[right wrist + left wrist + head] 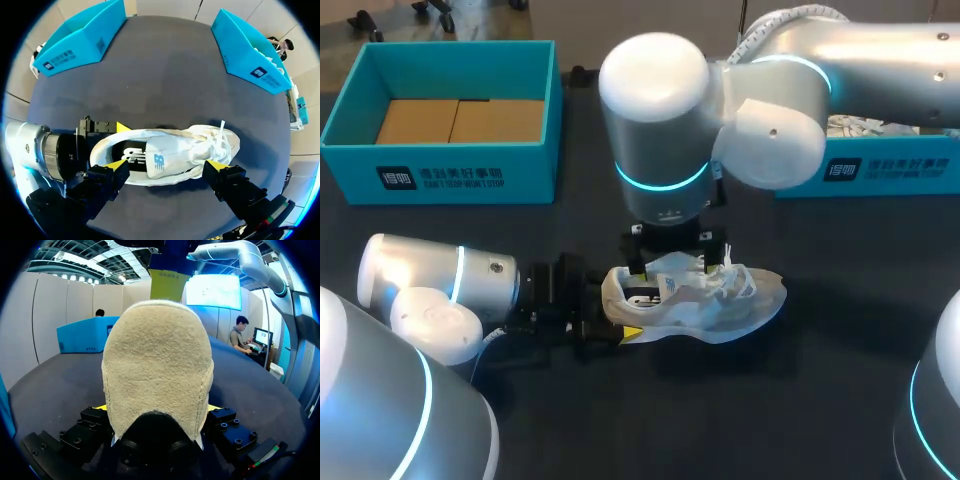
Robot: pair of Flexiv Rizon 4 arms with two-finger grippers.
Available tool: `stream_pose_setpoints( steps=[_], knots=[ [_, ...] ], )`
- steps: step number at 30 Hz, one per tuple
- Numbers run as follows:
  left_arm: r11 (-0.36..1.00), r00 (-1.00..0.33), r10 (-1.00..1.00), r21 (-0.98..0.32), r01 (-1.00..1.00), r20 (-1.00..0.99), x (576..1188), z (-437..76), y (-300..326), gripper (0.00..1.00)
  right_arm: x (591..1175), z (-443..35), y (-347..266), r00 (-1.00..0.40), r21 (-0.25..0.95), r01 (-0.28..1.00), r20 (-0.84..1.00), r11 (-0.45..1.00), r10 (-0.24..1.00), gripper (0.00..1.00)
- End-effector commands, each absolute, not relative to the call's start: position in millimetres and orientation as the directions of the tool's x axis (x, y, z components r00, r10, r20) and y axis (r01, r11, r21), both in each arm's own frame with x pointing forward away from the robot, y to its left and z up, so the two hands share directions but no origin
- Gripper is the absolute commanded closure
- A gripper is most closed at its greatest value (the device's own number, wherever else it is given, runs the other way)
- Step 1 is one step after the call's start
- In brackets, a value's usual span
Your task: Take the shoe out of the shoebox, open the shoe tongue, remove and reinsert the insole, then place the shoe into the shoebox
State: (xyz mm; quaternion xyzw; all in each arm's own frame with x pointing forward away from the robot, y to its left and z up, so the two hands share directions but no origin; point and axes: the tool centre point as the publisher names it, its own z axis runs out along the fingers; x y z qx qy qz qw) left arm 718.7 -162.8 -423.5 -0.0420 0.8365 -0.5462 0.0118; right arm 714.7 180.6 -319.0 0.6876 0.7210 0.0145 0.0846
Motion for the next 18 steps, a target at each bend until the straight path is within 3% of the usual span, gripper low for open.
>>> stream_pose_setpoints(
  steps=[1, 18],
  knots=[
    [0.405, -0.996, -0.081, -0.913, -0.058, 0.027, 719, -423, -164, 1.00, 718, -331, 194, -0.043, 0.151, 0.987, -0.119, 0.060, 0.992, 0.00],
    [0.405, -0.996, -0.081, -0.913, -0.058, 0.027, 719, -423, -164, 1.00, 719, -357, 187, 0.028, 0.162, 0.987, -0.206, 0.005, 0.978, 0.00]
  ],
)
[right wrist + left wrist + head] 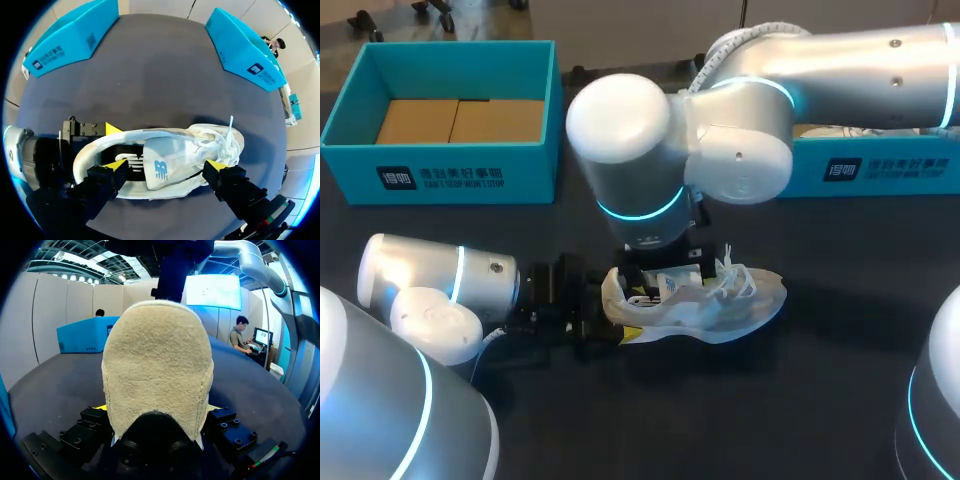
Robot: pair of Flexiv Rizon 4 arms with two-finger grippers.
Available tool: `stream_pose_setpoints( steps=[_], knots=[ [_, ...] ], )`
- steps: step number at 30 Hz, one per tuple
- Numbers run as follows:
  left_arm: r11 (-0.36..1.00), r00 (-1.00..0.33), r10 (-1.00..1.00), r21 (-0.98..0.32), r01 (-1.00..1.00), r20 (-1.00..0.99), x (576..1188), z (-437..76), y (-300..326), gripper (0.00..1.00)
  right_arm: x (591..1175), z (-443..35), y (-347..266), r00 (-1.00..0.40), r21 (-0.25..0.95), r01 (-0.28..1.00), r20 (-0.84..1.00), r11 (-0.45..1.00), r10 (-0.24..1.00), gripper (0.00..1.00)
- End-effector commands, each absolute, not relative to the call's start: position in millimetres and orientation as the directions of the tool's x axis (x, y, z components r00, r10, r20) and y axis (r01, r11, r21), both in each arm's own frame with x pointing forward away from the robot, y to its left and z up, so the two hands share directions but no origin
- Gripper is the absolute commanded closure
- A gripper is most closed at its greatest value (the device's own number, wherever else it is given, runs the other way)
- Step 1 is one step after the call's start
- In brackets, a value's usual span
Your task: Take the shoe out of the shoebox, open the shoe tongue, remove and reinsert the insole, then place the shoe into the shoebox
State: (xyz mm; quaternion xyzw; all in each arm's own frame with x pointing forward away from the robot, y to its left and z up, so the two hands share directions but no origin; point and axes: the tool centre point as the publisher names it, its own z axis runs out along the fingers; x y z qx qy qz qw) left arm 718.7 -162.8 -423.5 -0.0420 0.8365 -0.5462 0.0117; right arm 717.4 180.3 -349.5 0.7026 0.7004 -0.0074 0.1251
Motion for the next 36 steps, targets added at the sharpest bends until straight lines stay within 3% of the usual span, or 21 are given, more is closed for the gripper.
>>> stream_pose_setpoints(
  steps=[1, 24, 36],
  knots=[
    [0.405, -0.996, -0.081, -0.913, -0.058, 0.027, 719, -423, -164, 1.00, 720, -358, 186, 0.034, 0.164, 0.986, -0.213, 0.001, 0.976, 0.00],
    [0.405, -0.996, -0.081, -0.913, -0.058, 0.027, 719, -423, -164, 1.00, 714, -353, 153, 0.121, 0.115, 0.990, -0.442, -0.077, 0.889, 0.00],
    [0.405, -0.996, -0.081, -0.913, -0.058, 0.027, 719, -423, -164, 1.00, 710, -328, 133, 0.182, 0.159, 0.979, -0.419, -0.126, 0.890, 0.00]
  ],
)
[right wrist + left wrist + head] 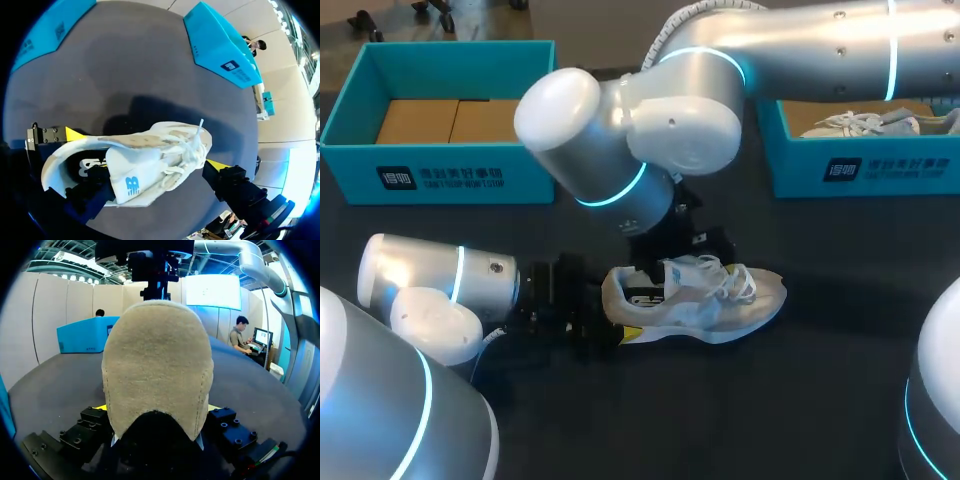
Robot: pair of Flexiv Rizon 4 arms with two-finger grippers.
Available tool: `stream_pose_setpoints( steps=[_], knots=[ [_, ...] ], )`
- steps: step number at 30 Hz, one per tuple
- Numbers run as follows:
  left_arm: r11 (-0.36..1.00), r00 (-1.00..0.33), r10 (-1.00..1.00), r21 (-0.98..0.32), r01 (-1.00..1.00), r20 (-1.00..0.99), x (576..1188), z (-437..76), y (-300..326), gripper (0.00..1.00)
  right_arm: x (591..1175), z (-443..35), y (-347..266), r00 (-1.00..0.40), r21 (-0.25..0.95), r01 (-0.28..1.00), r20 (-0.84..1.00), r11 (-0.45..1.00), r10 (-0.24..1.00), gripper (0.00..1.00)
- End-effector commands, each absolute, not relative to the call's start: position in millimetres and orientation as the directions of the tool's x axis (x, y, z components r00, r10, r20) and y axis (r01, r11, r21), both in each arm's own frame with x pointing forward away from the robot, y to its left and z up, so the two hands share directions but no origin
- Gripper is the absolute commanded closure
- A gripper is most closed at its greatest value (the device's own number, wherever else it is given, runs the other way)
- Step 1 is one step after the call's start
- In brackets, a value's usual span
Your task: Take the shoe out of the shoebox, open the shoe tongue, remove and reinsert the insole, then place the shoe into the shoebox
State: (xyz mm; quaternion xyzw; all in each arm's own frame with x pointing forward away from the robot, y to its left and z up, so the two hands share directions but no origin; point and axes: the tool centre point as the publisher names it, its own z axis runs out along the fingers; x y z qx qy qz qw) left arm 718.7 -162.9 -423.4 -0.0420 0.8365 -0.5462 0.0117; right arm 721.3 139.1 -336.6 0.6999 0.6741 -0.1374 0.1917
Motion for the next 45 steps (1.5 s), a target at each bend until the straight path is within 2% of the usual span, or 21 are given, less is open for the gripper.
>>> stream_pose_setpoints(
  steps=[1, 3, 4, 5, 7, 9, 10, 11, 19, 33, 45],
  knots=[
    [0.405, -0.996, -0.081, -0.913, -0.058, 0.027, 719, -423, -164, 1.00, 709, -326, 131, 0.187, 0.163, 0.978, -0.413, -0.130, 0.891, 0.00],
    [0.405, -0.996, -0.081, -0.913, -0.058, 0.027, 719, -423, -164, 1.00, 708, -319, 130, 0.192, 0.169, 0.977, -0.406, -0.132, 0.893, 0.00],
    [0.405, -0.996, -0.081, -0.913, -0.058, 0.027, 719, -423, -164, 1.00, 708, -317, 128, 0.197, 0.173, 0.975, -0.399, -0.137, 0.896, 0.10],
    [0.405, -0.996, -0.081, -0.913, -0.058, 0.027, 719, -423, -164, 1.00, 707, -315, 127, 0.201, 0.182, 0.974, -0.391, -0.139, 0.898, 0.14],
    [0.405, -0.996, -0.081, -0.913, -0.058, 0.027, 719, -423, -164, 1.00, 707, -312, 125, 0.205, 0.186, 0.972, -0.375, -0.143, 0.904, 0.30],
    [0.405, -0.996, -0.081, -0.913, -0.058, 0.027, 719, -423, -164, 1.00, 707, -311, 123, 0.206, 0.192, 0.971, -0.370, -0.142, 0.906, 0.53],
    [0.405, -0.996, -0.081, -0.913, -0.058, 0.027, 719, -423, -164, 1.00, 708, -311, 122, 0.206, 0.194, 0.971, -0.367, -0.142, 0.907, 0.56],
    [0.405, -0.996, -0.081, -0.913, -0.058, 0.027, 719, -423, -164, 1.00, 708, -311, 121, 0.206, 0.196, 0.970, -0.364, -0.141, 0.908, 0.65],
    [0.405, -0.996, -0.081, -0.913, -0.058, 0.027, 719, -423, -164, 1.00, 714, -306, 115, 0.196, 0.196, 0.972, -0.362, -0.132, 0.911, 1.00],
    [0.405, -0.996, -0.081, -0.913, -0.058, 0.027, 719, -423, -164, 1.00, 729, -324, 64, 0.213, 0.216, 0.967, -0.379, -0.138, 0.901, 1.00],
    [0.405, -0.996, -0.081, -0.913, -0.058, 0.027, 719, -423, -164, 1.00, 735, -364, 29, 0.196, 0.184, 0.974, -0.367, -0.136, 0.909, 1.00]
  ],
)
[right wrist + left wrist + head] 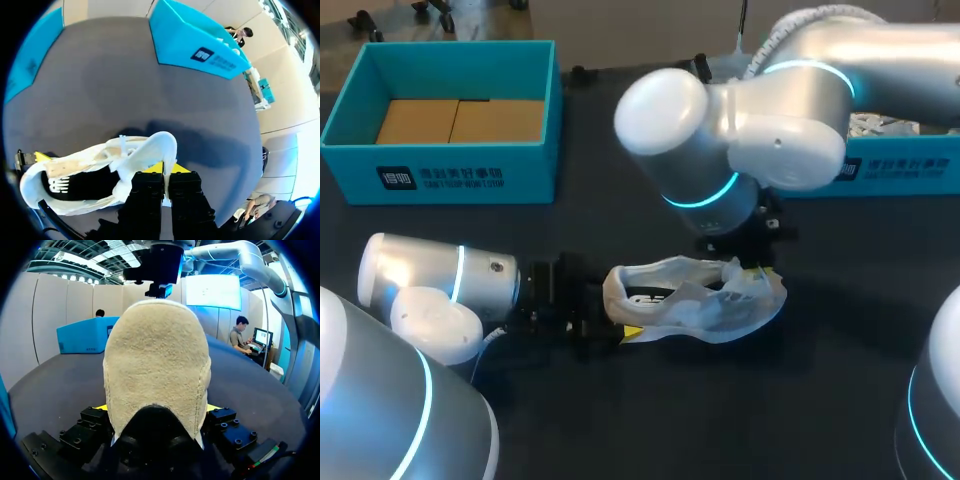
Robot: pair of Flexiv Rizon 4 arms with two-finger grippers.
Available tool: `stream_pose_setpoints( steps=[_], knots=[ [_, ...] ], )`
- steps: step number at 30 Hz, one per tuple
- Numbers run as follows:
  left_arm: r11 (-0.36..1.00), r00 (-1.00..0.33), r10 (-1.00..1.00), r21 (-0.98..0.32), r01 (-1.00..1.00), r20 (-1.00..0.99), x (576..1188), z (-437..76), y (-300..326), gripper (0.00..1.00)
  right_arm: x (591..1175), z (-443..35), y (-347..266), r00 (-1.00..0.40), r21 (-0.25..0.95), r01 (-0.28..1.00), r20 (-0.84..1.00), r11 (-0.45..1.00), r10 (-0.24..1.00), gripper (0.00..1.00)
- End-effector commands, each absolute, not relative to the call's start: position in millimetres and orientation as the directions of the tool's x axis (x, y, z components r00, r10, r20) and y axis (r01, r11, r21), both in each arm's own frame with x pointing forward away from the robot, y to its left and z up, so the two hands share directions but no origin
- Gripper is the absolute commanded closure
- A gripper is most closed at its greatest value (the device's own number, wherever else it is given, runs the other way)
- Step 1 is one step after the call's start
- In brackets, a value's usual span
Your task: Take the shoe out of the shoebox, open the shoe tongue, remove and reinsert the insole, then place the shoe into the shoebox
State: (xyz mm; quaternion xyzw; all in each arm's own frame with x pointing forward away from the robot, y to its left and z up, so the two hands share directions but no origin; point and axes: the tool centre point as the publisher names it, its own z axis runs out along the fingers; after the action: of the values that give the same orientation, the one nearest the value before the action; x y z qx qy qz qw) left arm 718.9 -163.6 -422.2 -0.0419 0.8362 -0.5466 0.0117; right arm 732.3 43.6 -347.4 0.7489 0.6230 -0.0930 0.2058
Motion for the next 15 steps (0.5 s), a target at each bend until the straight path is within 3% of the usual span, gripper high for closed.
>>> stream_pose_setpoints(
  steps=[1, 15],
  knots=[
    [0.405, -0.996, -0.081, -0.913, -0.058, 0.027, 719, -423, -164, 1.00, 735, -368, 27, 0.197, 0.183, 0.973, -0.363, -0.137, 0.911, 1.00],
    [0.405, -0.996, -0.081, -0.913, -0.058, 0.027, 719, -423, -164, 1.00, 736, -406, 17, 0.225, 0.153, 0.970, -0.295, -0.187, 0.929, 1.00]
  ],
)
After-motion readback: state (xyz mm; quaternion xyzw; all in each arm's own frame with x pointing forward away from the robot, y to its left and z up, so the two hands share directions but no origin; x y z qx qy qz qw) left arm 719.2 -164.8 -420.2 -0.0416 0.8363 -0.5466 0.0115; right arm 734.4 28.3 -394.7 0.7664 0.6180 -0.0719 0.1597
